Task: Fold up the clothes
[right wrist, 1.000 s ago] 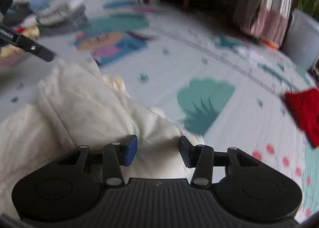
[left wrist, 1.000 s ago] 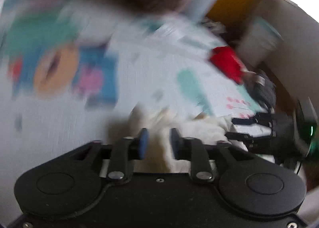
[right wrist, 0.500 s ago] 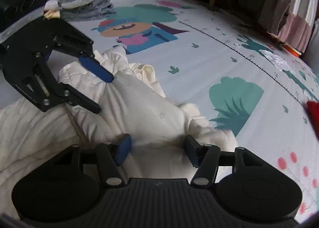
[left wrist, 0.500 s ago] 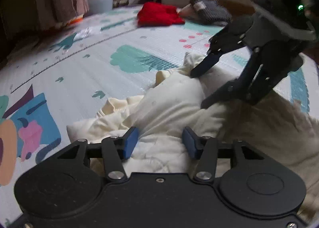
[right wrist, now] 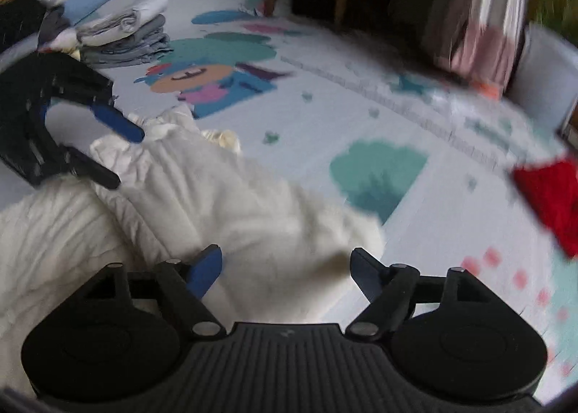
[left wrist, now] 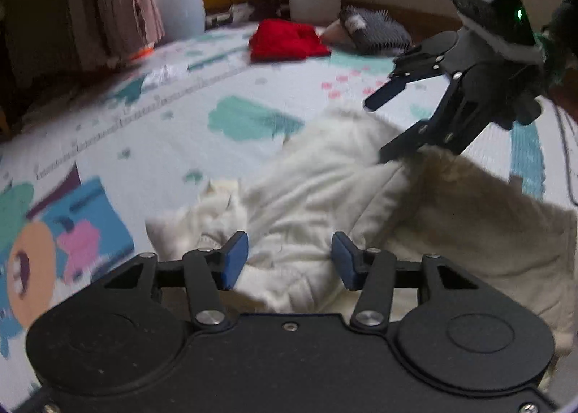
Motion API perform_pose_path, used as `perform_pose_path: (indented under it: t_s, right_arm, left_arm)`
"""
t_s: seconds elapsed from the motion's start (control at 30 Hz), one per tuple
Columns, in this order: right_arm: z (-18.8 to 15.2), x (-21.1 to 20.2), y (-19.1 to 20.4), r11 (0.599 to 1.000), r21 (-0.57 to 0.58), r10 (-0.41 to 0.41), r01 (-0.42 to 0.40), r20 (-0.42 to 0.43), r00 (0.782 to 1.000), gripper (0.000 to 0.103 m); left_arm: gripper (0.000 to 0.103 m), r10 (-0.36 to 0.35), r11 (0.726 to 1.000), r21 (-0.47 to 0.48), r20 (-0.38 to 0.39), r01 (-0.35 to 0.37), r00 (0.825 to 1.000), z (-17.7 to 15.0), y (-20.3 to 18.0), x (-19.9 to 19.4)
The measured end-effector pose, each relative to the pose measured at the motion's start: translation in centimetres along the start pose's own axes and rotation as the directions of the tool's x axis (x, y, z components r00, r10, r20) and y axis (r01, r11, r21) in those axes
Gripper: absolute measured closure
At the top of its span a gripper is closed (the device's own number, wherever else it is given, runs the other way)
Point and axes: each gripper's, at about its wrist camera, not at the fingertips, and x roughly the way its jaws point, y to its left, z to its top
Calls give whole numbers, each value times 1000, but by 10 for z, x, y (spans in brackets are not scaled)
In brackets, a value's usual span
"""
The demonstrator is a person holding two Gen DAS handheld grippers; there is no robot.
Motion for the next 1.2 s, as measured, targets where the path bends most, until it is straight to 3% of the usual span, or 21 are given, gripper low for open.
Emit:
perform_pose_path:
  t_s: [0.13,0.23,0.33,0.4,0.47,0.53,0.6,0.67,0.77,0.97,1.13,1.2]
  right_arm:
    - [-8,16,-11,997,67,44,-41,-51,998,20]
    - [0,17,-12,998,57,27,-24,-57,998,16]
    - [7,-8,7,998,-19,-55,56,48,997,32]
    - [12,-23,17,997,-37,-67,73,127,990,32]
    - [19,-23,20,997,-40,-67,73,151,986,30]
    - [25,-10,12,998,23,-60,57,122,991,22]
    - [23,11,-2,995,102,0,-2,26,1000,21]
    - [14,30,-5,996,81,43,-38,-65,997,21]
    - [8,36,-5,996,66,56,-52,-57,997,21]
    - [10,32,1,998,53,17,-15,-45,999,20]
    - [18,-5,1,985,170,15,-19,23,1000,22]
    - [10,-21,8,992,125,1,-7,48,999,22]
  left_arm:
    - [51,-1,1000,-13,7,1,1000,-12,1,11]
    - [50,-17,999,-43,16,17,1000,-14,6,9]
    - [51,5,998,-67,8,-4,1000,0,2,-4]
    - [51,10,997,-80,54,-6,998,11,-3,-16]
    - [51,6,998,-57,83,-1,997,18,-7,-19]
    - [51,4,1000,-17,70,-2,998,20,-9,-13]
    - [51,1,1000,-5,12,-1,1000,14,-7,0]
    - [50,-7,1000,-10,-34,7,999,0,-3,12]
    - [50,-16,999,-32,13,17,1000,-13,1,15]
    - [49,-7,999,-35,14,7,1000,-9,-1,13]
    - [48,67,997,-44,54,-64,996,6,-23,-15]
    - [47,55,998,-41,72,-52,996,6,-30,-28]
